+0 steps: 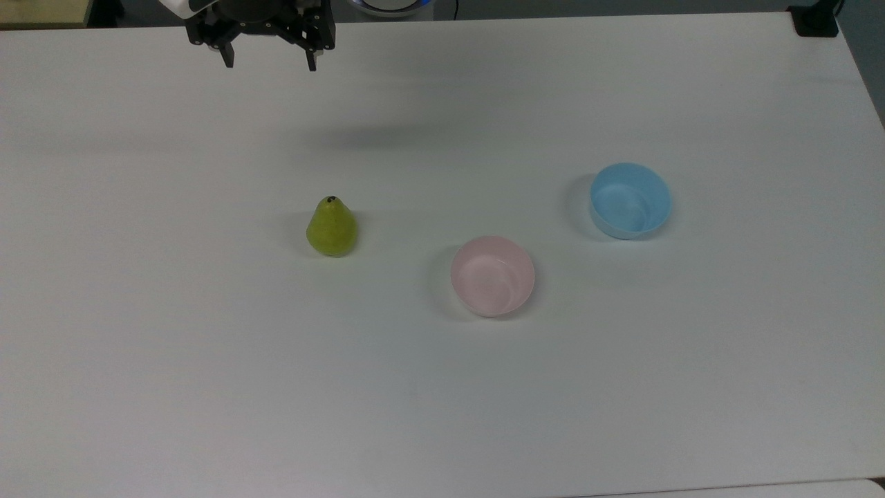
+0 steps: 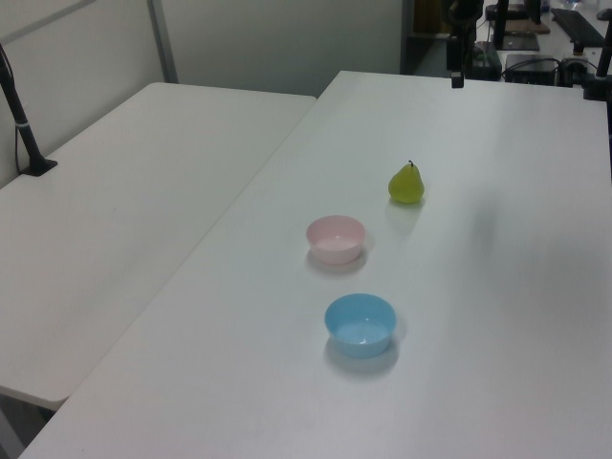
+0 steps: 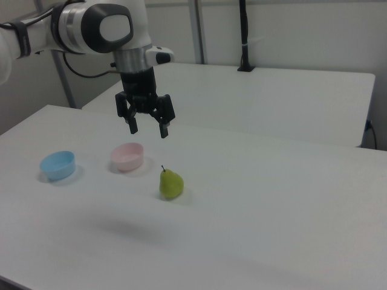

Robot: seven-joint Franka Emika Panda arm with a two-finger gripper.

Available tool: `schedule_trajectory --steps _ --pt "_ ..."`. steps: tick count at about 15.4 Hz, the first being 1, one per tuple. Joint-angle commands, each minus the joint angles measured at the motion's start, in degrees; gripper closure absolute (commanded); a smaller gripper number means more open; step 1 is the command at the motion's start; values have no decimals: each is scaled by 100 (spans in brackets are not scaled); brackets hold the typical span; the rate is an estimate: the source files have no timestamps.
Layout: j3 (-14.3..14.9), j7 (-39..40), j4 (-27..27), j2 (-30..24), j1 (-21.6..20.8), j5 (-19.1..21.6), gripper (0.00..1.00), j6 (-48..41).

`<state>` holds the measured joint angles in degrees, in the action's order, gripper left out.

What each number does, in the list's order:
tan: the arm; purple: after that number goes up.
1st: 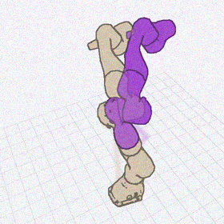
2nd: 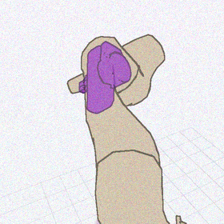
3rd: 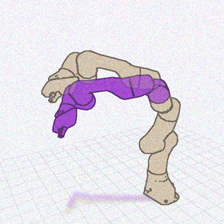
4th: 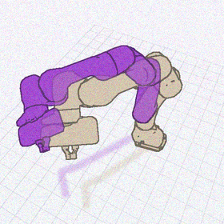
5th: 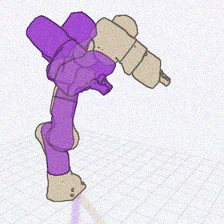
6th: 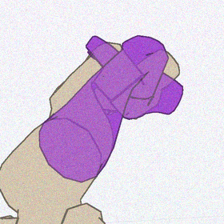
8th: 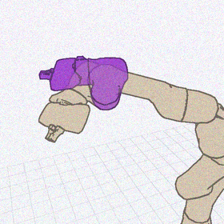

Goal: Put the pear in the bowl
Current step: 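Lower the gripper onto the yellow-green pear and close on it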

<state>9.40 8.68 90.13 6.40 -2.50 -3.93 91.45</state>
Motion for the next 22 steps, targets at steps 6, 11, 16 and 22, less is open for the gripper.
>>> schedule_trajectory --steps 6,11,16,22 --pt "53 20 40 -16 -84 507 0 -4" --pt "53 11 110 308 -241 560 0 312" --pt "53 11 154 1038 -295 542 0 1041" --pt "62 3 294 1881 -443 305 0 1920"
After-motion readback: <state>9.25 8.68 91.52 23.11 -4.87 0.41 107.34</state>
